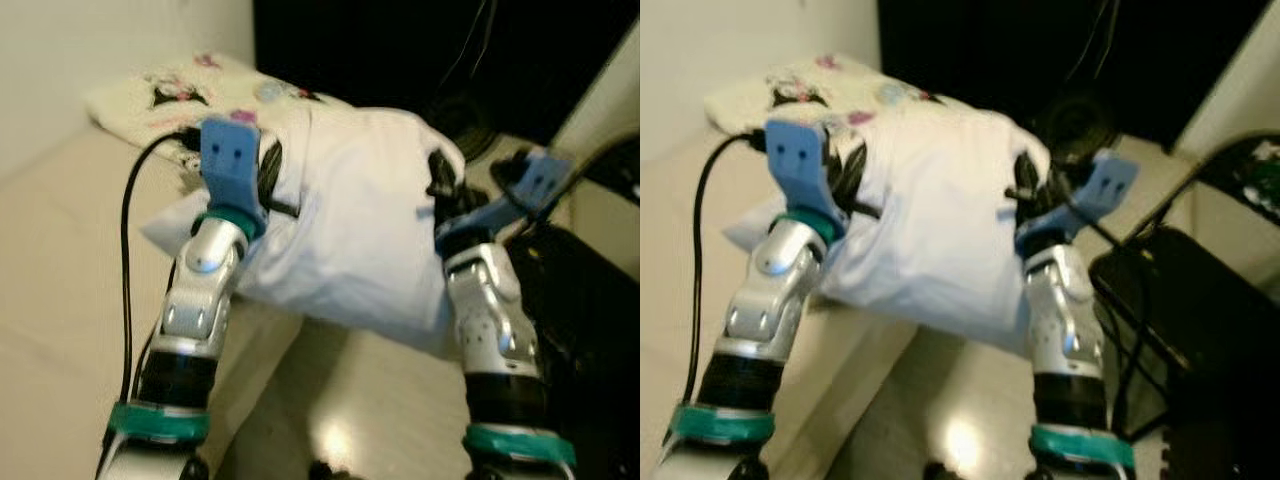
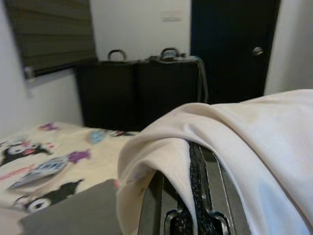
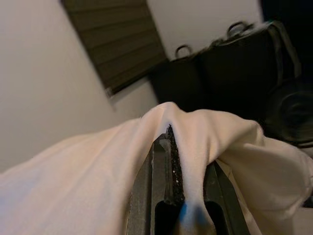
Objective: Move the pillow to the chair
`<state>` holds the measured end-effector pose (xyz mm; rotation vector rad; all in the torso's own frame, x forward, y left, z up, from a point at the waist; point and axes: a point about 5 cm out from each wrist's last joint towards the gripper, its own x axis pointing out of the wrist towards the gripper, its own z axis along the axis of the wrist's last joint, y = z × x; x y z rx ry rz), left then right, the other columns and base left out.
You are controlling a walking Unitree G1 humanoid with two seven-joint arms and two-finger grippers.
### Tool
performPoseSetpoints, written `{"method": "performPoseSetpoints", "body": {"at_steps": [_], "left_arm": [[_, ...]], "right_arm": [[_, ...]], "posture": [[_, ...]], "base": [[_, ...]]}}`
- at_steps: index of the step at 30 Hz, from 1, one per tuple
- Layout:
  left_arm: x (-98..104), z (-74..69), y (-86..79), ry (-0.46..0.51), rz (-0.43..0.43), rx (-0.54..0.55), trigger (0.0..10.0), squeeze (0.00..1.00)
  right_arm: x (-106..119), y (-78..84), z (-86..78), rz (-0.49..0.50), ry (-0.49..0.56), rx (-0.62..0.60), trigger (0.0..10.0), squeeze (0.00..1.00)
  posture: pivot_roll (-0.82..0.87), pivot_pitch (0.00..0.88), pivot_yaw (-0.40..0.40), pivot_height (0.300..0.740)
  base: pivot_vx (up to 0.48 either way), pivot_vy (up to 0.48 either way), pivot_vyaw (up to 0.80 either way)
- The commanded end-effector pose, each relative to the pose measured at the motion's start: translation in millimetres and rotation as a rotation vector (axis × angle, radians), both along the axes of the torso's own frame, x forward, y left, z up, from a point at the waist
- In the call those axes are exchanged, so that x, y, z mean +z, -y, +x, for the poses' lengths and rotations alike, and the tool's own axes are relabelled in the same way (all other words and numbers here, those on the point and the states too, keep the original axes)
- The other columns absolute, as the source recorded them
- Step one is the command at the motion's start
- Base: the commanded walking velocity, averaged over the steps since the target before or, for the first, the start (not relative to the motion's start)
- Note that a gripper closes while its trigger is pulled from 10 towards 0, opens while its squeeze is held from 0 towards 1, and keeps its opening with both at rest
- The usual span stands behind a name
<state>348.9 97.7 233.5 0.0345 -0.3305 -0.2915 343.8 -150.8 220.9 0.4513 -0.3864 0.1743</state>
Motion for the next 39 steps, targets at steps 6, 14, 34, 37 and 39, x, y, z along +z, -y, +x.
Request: {"method": "performPoseSetpoints", "body": {"at_steps": [6, 14, 34, 37, 39], "left_arm": [[2, -6.3, 17.2, 0.007, -0.005, -0.101, 10.0, 0.0], [-25, -8.2, 9.7, -0.137, -0.069, -0.111, 10.0, 0.0], [-44, -9.7, -2.0, -0.195, -0.093, 0.078, 10.0, 0.0], [-45, -10.6, 0.6, -0.183, -0.066, 0.063, 10.0, 0.0], [-45, -11.6, 3.4, -0.174, -0.059, 0.045, 10.0, 0.0]], "right_arm": [[12, -14.5, -2.5, -0.016, 0.056, 0.048, 10.0, 0.0], [3, -17.2, -3.9, -0.001, 0.024, 0.055, 10.0, 0.0], [-40, -28.8, -3.1, 0.003, -0.157, 0.112, 10.0, 0.0], [-44, -29.2, -3.1, -0.008, -0.177, 0.109, 10.0, 0.0], [-45, -29.6, -3.4, -0.007, -0.178, 0.11, 10.0, 0.0]], "posture": [[0.05, 0.0, 0.023, 0.74], [0.04, 0.0, 0.029, 0.74], [0.06, 0.0, -0.003, 0.74], [0.07, 0.0, -0.008, 0.74], [0.07, 0.0, -0.008, 0.74]], "base": [[0.0, 0.0, -0.8], [0.0, 0.0, -0.8], [0.0, 0.0, -0.75], [0.0, 0.0, 0.0], [0.0, 0.0, 0.0]]}}
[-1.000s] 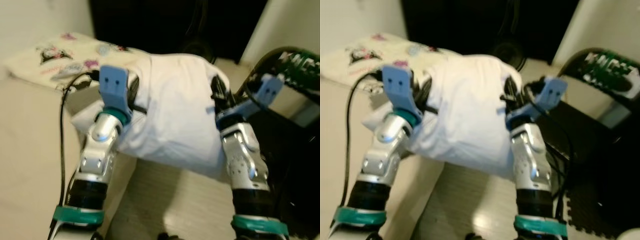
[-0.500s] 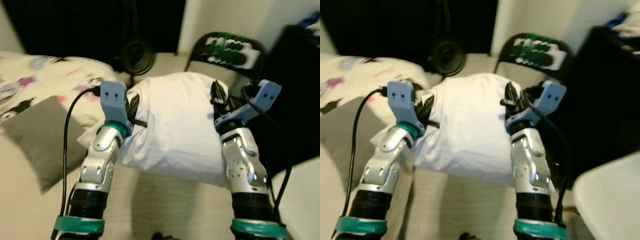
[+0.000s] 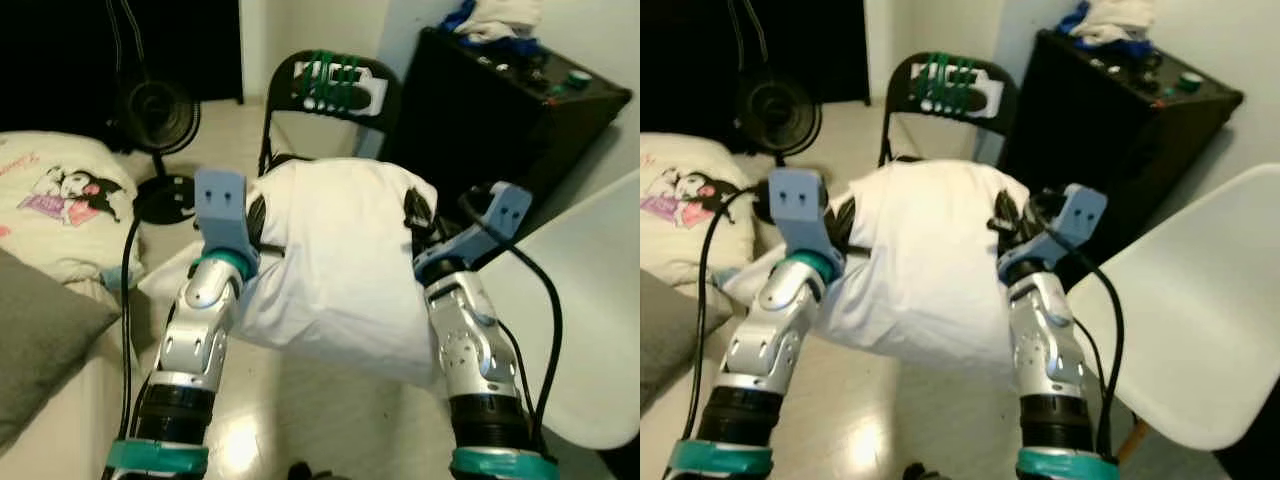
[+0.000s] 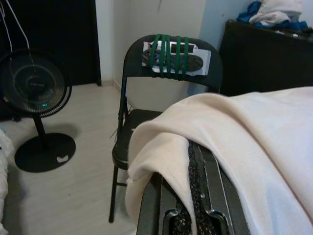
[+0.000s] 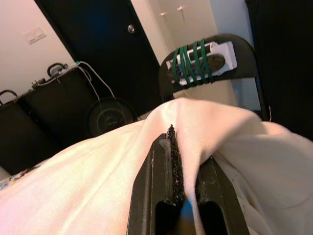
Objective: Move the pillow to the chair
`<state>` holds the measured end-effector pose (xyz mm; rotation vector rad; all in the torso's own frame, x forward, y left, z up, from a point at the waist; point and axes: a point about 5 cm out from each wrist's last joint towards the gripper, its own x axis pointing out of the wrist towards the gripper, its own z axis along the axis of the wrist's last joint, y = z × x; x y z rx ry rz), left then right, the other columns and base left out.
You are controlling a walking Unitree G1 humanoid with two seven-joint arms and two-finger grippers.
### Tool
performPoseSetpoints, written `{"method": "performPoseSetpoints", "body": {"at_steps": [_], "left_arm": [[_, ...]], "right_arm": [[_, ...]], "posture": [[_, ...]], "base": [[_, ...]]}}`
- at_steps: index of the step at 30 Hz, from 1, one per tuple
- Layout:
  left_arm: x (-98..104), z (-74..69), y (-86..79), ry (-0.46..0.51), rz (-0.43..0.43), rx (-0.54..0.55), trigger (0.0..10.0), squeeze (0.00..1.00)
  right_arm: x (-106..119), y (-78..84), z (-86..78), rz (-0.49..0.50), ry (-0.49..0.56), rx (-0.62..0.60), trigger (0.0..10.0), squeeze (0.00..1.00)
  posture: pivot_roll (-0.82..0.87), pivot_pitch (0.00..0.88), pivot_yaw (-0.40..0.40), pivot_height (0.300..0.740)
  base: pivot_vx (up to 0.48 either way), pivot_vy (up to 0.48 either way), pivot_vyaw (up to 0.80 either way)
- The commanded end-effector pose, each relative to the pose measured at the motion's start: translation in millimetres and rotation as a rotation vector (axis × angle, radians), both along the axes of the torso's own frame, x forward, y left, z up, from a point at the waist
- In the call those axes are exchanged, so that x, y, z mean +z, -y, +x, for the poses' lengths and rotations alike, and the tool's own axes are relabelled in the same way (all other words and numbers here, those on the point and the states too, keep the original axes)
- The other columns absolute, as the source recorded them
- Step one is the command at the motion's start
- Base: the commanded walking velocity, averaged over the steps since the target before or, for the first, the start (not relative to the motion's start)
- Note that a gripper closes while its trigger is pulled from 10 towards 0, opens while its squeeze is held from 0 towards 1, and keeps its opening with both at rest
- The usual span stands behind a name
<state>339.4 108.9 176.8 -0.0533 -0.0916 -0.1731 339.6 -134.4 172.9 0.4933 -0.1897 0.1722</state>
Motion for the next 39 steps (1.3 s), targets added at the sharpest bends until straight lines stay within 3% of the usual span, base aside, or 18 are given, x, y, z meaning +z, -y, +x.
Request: {"method": "performPoseSetpoints", "body": {"at_steps": [1, 13, 39], "left_arm": [[13, -3.0, 17.2, 0.083, 0.0, -0.078, 10.0, 0.0], [16, -5.0, 20.1, 0.099, -0.052, -0.097, 10.0, 0.0], [17, 0.0, 16.0, 0.105, -0.052, -0.078, 10.0, 0.0]], "right_arm": [[4, -14.0, 0.7, -0.017, 0.019, 0.067, 10.0, 0.0], [9, -15.8, 4.2, -0.023, 0.037, 0.079, 10.0, 0.0], [14, -19.3, 5.9, -0.026, 0.06, 0.083, 10.0, 0.0]], "posture": [[0.07, 0.0, -0.01, 0.74], [0.06, 0.0, -0.015, 0.74], [0.07, 0.0, -0.005, 0.74]], "base": [[0.0, 0.0, 0.0], [0.187, 0.0, 0.0], [0.35, 0.0, 0.0]]}}
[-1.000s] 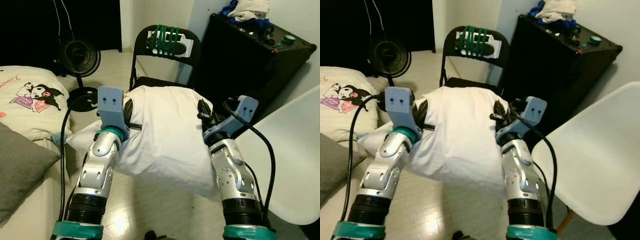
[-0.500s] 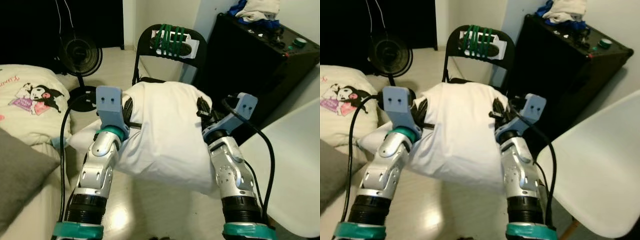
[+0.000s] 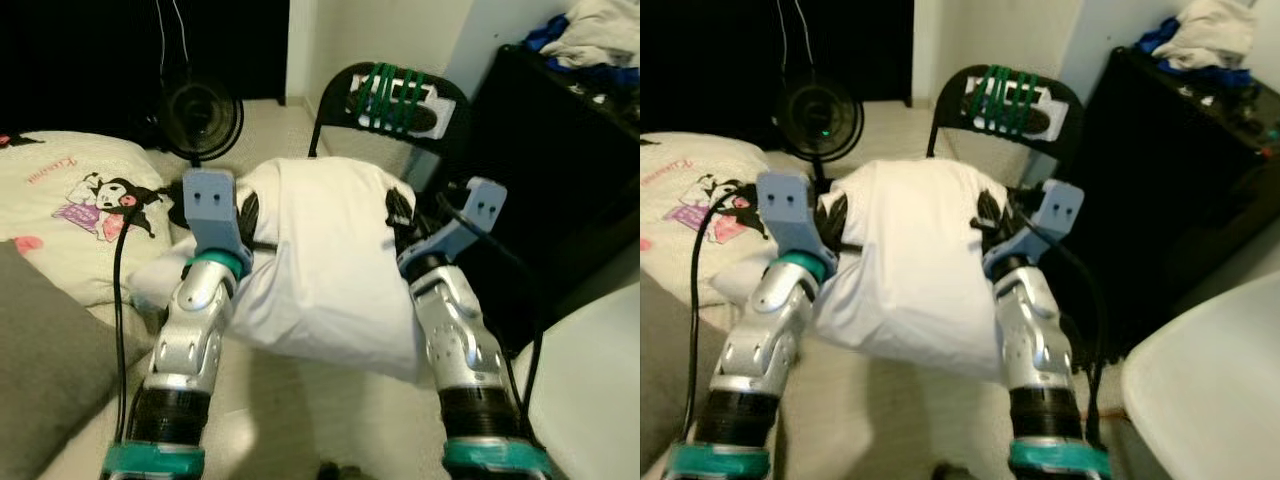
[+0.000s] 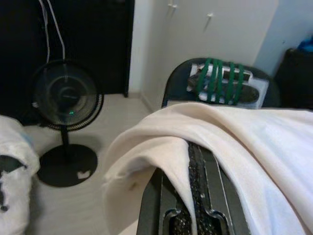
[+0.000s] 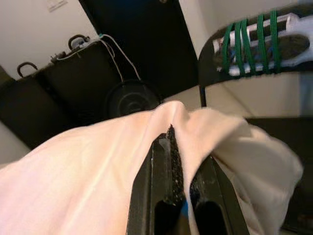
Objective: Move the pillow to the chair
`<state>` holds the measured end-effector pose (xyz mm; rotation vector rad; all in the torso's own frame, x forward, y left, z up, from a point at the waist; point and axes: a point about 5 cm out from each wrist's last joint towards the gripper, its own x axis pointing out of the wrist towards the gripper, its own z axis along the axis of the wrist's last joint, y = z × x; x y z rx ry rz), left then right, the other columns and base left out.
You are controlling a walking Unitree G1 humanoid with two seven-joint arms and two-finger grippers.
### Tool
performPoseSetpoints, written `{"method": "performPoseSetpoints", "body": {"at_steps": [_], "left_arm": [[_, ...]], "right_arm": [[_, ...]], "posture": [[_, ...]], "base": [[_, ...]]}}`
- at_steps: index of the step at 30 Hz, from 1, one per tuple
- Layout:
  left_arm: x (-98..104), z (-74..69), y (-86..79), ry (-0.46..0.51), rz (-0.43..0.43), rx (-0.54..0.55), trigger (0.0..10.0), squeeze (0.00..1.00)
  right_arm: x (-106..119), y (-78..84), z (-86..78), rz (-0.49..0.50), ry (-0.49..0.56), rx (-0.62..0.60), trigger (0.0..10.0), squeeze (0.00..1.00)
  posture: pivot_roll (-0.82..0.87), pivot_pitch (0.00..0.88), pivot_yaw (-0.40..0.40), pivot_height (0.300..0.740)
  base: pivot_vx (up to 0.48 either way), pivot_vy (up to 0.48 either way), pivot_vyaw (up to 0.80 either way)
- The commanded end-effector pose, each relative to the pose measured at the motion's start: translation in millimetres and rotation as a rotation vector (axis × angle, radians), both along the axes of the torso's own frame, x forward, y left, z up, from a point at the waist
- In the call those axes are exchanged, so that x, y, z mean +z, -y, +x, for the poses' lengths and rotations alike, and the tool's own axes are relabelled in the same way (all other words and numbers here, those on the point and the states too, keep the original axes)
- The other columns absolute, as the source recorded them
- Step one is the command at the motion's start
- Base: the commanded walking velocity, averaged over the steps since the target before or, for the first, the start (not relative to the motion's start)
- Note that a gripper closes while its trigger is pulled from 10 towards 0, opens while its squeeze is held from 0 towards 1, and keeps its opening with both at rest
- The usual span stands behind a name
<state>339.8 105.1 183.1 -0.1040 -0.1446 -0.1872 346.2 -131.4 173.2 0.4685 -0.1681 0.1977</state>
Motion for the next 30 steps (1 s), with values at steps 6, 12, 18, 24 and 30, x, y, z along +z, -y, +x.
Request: {"method": "performPoseSetpoints", "body": {"at_steps": [6, 12, 18, 24, 30], "left_arm": [[13, 3.3, 14.0, 0.05, 0.031, -0.099, 10.0, 0.0], [15, 8.5, 10.9, 0.046, 0.052, -0.115, 10.0, 0.0], [18, 15.7, 7.3, 0.046, 0.036, -0.102, 10.0, 0.0], [15, 14.7, 7.6, 0.04, 0.026, -0.096, 10.0, 0.0], [11, 13.2, 7.5, 0.036, 0.013, -0.083, 10.0, 0.0]], "right_arm": [[11, -16.0, -2.7, 0.02, 0.083, 0.016, 10.0, 0.0], [10, -16.4, -4.6, 0.031, 0.088, -0.009, 10.0, 0.0], [6, -11.9, -8.5, 0.023, 0.087, -0.027, 10.0, 0.0], [8, -10.3, -7.2, 0.01, 0.091, -0.028, 10.0, 0.0], [9, -9.0, -5.4, -0.002, 0.094, -0.02, 10.0, 0.0]], "posture": [[0.09, 0.0, 0.059, 0.74], [0.08, 0.0, 0.095, 0.74], [0.06, 0.0, 0.09, 0.74], [0.06, 0.0, 0.075, 0.74], [0.05, 0.0, 0.053, 0.74]], "base": [[0.356, 0.0, 0.0], [0.353, 0.0, -0.27], [0.355, 0.0, -0.8], [0.355, 0.0, -0.27], [0.354, 0.0, 0.0]]}}
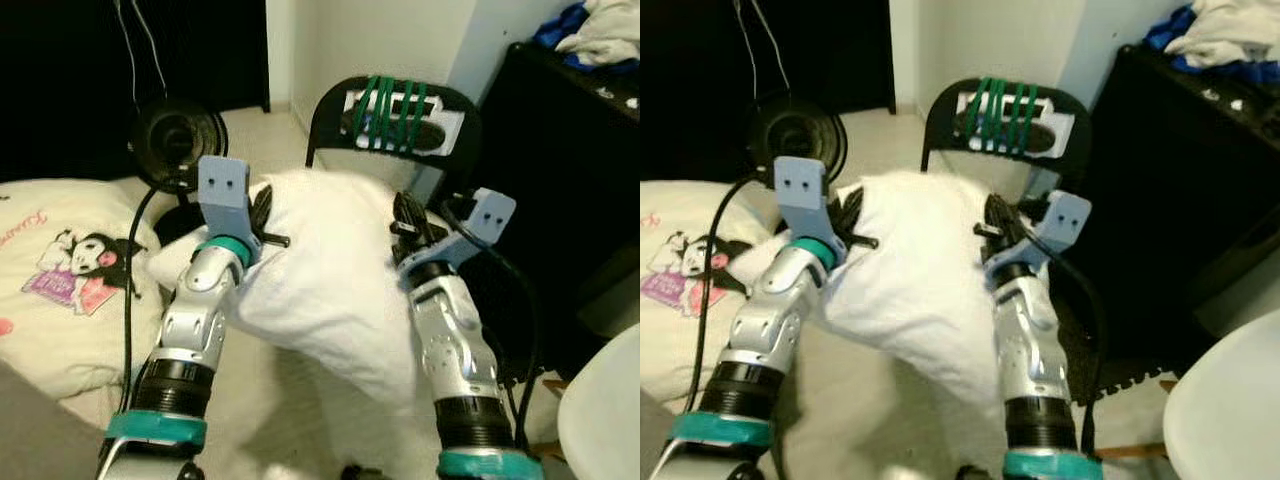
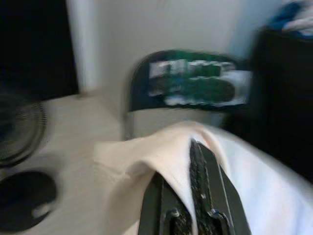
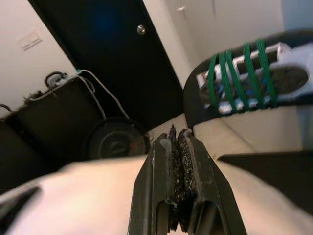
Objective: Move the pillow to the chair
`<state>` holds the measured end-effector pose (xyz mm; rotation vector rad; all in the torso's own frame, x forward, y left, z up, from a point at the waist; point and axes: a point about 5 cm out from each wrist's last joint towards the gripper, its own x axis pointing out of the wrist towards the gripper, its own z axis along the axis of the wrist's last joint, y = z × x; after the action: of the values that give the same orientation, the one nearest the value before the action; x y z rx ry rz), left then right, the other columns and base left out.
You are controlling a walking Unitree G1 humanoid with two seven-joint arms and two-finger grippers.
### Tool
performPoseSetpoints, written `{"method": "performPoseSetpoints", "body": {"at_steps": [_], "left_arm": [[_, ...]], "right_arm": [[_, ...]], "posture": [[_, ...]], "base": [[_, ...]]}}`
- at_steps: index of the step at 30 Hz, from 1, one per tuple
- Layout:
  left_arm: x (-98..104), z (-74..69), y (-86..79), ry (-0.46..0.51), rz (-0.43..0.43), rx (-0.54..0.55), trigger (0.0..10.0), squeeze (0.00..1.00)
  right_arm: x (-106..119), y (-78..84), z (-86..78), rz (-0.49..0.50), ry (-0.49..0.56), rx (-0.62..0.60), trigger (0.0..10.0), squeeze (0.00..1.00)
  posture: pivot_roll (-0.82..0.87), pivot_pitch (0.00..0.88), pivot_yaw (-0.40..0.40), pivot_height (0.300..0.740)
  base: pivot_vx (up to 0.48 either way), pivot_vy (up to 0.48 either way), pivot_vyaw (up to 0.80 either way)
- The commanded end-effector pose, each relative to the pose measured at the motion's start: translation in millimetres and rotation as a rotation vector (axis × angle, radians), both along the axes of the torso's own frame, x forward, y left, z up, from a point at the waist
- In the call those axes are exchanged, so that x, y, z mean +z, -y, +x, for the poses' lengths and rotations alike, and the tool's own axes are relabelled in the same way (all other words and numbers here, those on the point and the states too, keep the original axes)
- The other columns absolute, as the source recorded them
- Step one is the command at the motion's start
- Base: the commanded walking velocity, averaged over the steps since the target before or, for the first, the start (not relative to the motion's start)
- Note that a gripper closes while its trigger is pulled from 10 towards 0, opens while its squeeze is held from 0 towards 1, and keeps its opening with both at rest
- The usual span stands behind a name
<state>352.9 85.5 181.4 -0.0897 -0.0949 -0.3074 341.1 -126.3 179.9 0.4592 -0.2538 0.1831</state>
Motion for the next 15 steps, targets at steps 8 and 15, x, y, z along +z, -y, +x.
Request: {"method": "performPoseSetpoints", "body": {"at_steps": [8, 15], "left_arm": [[11.0, 0.8, -14.2, 0.077, -0.03, 0.054, 10.0, 0.0], [9.5, 0.5, -12.0, 0.075, -0.03, 0.05, 10.0, 0.0]], "right_arm": [[4.0, -4.7, 0.9, -0.014, 0.017, 0.023, 10.0, 0.0], [2.6, -3.7, 0.2, -0.017, 0.014, 0.02, 10.0, 0.0]], "posture": [[0.05, 0.0, 0.041, 0.74], [0.05, 0.0, 0.041, 0.74]], "base": [[0.356, 0.0, 0.0], [0.354, 0.0, 0.0]]}}
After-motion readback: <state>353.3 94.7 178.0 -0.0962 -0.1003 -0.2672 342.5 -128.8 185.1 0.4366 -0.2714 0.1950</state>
